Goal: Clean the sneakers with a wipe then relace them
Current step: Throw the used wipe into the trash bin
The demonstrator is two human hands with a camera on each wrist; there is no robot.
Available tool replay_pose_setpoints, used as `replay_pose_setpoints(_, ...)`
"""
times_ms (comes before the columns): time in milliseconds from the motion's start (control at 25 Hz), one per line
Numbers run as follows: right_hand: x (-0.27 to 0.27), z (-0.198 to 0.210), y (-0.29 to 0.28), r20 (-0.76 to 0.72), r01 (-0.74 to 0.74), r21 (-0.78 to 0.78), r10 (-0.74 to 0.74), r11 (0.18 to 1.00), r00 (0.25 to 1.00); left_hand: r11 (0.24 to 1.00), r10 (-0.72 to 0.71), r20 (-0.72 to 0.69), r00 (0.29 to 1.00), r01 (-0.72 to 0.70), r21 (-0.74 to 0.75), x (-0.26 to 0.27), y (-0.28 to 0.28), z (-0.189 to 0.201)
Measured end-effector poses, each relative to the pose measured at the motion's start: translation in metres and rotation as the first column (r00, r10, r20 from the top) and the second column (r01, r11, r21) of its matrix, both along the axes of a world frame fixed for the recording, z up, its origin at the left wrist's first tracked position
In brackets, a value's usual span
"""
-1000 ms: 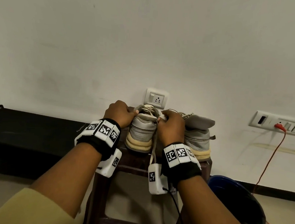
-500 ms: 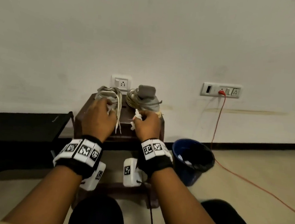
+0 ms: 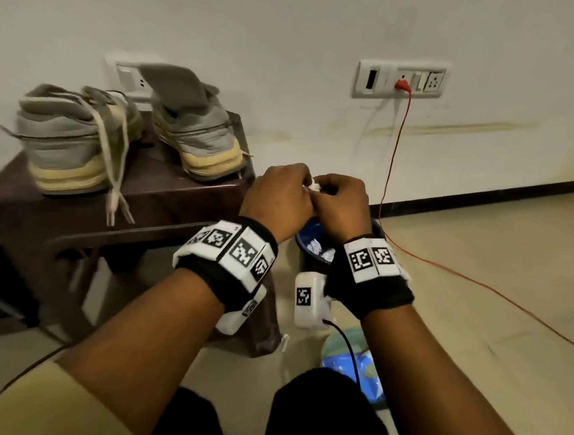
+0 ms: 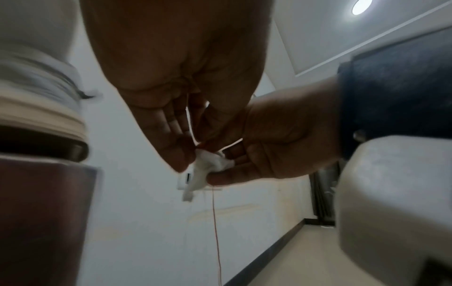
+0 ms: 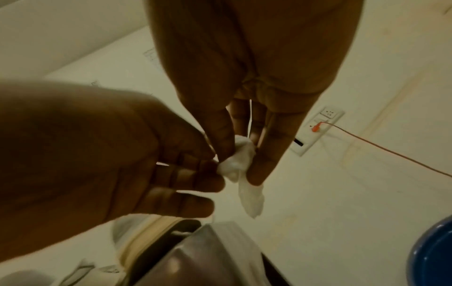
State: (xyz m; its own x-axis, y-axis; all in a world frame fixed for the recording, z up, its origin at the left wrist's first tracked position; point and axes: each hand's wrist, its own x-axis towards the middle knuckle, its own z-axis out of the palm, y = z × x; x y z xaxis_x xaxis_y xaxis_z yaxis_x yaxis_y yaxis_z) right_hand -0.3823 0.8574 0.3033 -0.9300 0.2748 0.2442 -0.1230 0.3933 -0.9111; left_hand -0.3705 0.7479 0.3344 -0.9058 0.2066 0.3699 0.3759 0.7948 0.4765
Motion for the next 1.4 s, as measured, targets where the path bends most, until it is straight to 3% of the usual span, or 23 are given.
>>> replay_pose_setpoints(160, -0.064, -0.055, 0.061, 0.08, 0.021, -0.111, -0.012, 0.994, 0.997, 0.998, -0.01, 0.144, 0.99, 0.018, -0.054, -0.083, 0.066, -0.037)
replay_pose_setpoints(240, -0.098, -0.095, 0.092, 0.145, 0.1, -0.144, -0.079, 0.985, 0.986, 0.996, -0.039, 0.205, 0.978, 0.054, -0.07, -0.122, 0.095, -0.068)
replay_pose_setpoints(440, -0.118, -0.185, 0.13, 0.467, 0.238, -0.133, -0.151, 0.962, 0.871, 0.963, -0.041, 0.524, 0.851, 0.174, -0.206, -0.151, 0.113, -0.147)
replay_pose_setpoints(640, -0.136, -0.165, 0.166, 0.609, 0.286, 0.081, -0.275, 0.955, 0.744, 0.932, -0.013, 0.636, 0.772, 0.241, -0.272, -0.186, 0.122, -0.158)
replay_pose_setpoints(840, -0.156, -0.155, 0.187, 0.697, 0.121, 0.238, -0.256, 0.964, 0.67, 0.892, 0.059, 0.745, 0.664, 0.3, -0.338, -0.194, 0.125, -0.166)
replay_pose_setpoints(1120, -0.198, -0.145, 0.196, 0.689, 0.065, 0.243, -0.219, 0.968, 0.691, 0.881, 0.077, 0.741, 0.667, 0.302, -0.363, -0.229, 0.138, -0.16)
replay_pose_setpoints(1400, -0.172, -0.124, 0.18, 0.749, 0.035, 0.137, -0.126, 0.99, 0.651, 0.911, 0.079, 0.787, 0.612, 0.276, -0.306, -0.215, 0.146, -0.129)
